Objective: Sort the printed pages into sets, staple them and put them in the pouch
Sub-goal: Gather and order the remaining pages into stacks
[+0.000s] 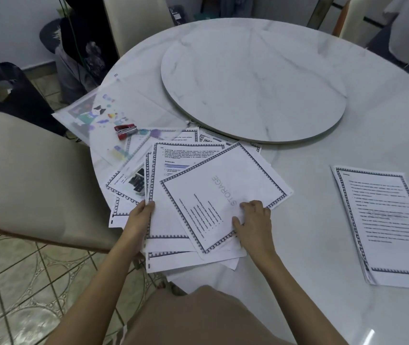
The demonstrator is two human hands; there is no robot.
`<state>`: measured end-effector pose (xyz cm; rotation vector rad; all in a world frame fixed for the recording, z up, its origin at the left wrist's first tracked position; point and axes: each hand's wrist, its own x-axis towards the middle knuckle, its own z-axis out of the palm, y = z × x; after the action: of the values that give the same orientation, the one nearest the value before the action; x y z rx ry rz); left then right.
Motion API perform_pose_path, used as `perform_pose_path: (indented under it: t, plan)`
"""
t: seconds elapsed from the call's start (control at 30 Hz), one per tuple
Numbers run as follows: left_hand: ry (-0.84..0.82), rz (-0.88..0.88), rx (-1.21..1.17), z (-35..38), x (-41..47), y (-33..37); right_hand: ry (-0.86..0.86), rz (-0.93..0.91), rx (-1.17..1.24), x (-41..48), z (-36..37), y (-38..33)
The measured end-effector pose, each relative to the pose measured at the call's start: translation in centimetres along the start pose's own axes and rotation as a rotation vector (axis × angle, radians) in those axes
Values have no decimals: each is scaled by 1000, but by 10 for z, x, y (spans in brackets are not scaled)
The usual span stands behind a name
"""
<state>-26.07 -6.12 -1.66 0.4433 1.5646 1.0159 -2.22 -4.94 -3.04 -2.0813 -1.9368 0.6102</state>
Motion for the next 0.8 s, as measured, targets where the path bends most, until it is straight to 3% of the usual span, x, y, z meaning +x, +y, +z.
perform_pose_path:
  t: [0.13, 0.23, 0.33, 0.43, 0.53, 0.63, 0.8]
  plan:
    - [-5, 18, 17, 0, -2, -2, -115, -7, 110, -6, 1, -9]
    - [-7, 27, 41, -1, -2, -2, -203, -138, 161, 0, -7, -13]
    - [-11, 31, 67, -1, -2, -2, -214, -345, 40, 20, -16, -9]
    - [-3, 35, 91, -1, -2, -2, -299, -427, -117, 39, -18, -3]
    - [8, 54, 106, 0, -4, -2, -349, -442, -121, 47, -12, 0]
    - [27, 85, 106, 3, -8, -2, -264, -461, -135, 46, -8, -4]
    - [43, 112, 116, 5, -8, -4, -172, -216, -163, 36, 9, -23]
